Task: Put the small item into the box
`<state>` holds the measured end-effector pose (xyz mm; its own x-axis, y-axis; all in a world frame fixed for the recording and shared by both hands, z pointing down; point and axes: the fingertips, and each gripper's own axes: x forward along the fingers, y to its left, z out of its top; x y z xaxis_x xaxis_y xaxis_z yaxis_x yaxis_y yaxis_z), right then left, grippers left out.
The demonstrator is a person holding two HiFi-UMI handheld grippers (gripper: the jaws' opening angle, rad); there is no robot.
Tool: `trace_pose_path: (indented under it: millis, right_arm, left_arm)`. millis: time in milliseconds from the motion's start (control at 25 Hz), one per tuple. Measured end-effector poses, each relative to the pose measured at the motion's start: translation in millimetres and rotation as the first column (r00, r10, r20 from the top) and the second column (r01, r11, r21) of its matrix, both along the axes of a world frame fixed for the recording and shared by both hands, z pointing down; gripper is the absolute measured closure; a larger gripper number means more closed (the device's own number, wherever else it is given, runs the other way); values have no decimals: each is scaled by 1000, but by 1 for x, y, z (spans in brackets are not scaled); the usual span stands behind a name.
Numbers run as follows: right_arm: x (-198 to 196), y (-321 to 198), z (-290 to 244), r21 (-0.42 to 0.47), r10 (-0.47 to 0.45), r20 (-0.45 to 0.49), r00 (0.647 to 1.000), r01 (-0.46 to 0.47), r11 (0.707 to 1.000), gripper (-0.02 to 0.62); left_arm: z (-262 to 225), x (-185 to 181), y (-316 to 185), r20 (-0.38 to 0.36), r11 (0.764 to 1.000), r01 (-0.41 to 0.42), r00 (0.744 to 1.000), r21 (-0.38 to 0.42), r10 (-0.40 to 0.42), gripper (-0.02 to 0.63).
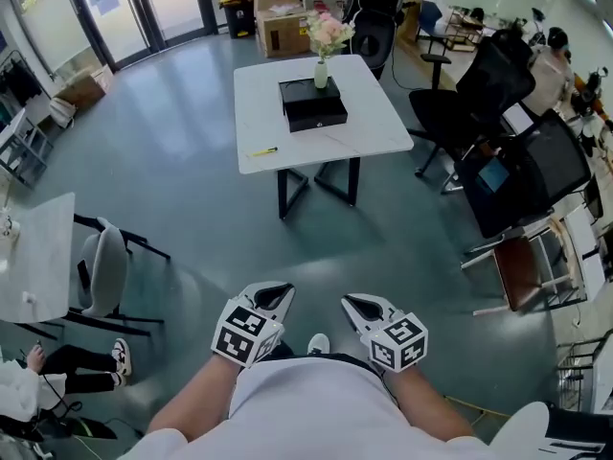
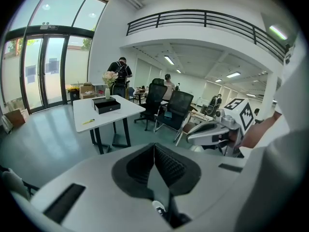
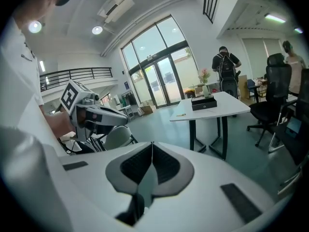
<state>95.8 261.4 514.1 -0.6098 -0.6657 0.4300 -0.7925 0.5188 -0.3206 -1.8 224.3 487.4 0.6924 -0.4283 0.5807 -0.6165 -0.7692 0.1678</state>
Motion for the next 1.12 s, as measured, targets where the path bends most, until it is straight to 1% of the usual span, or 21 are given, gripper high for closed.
trace_pose_path:
  millis: [120, 200, 280, 400, 520, 840, 960, 1120]
  right_arm:
    - [3, -10, -2, -3, -19, 11, 1000, 19, 1000, 578]
    - [5, -20, -2, 1, -31, 14, 999, 31, 1000, 578]
    - [6, -29, -1, 0, -40, 16, 999, 40, 999, 578]
    - [12, -37, 3, -10, -36, 16, 999, 36, 999, 578]
    - [21, -48, 8, -24, -9, 13, 1000, 10, 1000, 578]
    - [43, -103, 10, -52, 53, -19, 998, -54, 997, 578]
    - [41, -134, 8, -53, 54, -32, 998, -55, 997, 578]
    - [33, -179, 6, -50, 45, -65, 997, -49, 998, 578]
  left_arm:
    - [3, -1, -8, 24, 1000, 23, 999, -19, -23, 589]
    - [7, -2, -19, 29, 998, 53, 998, -36, -52, 589]
    - [11, 0, -28, 29, 997, 65, 998, -48, -63, 589]
    - [17, 10, -36, 32, 997, 50, 998, -60, -48, 589]
    - [21, 22, -49, 27, 998, 17, 1000, -68, -16, 589]
    - [15, 47, -126, -10, 998, -43, 999, -49, 42, 589]
    - [17, 45, -159, -17, 998, -44, 999, -50, 43, 589]
    - [21, 32, -204, -22, 998, -32, 999, -59, 30, 589]
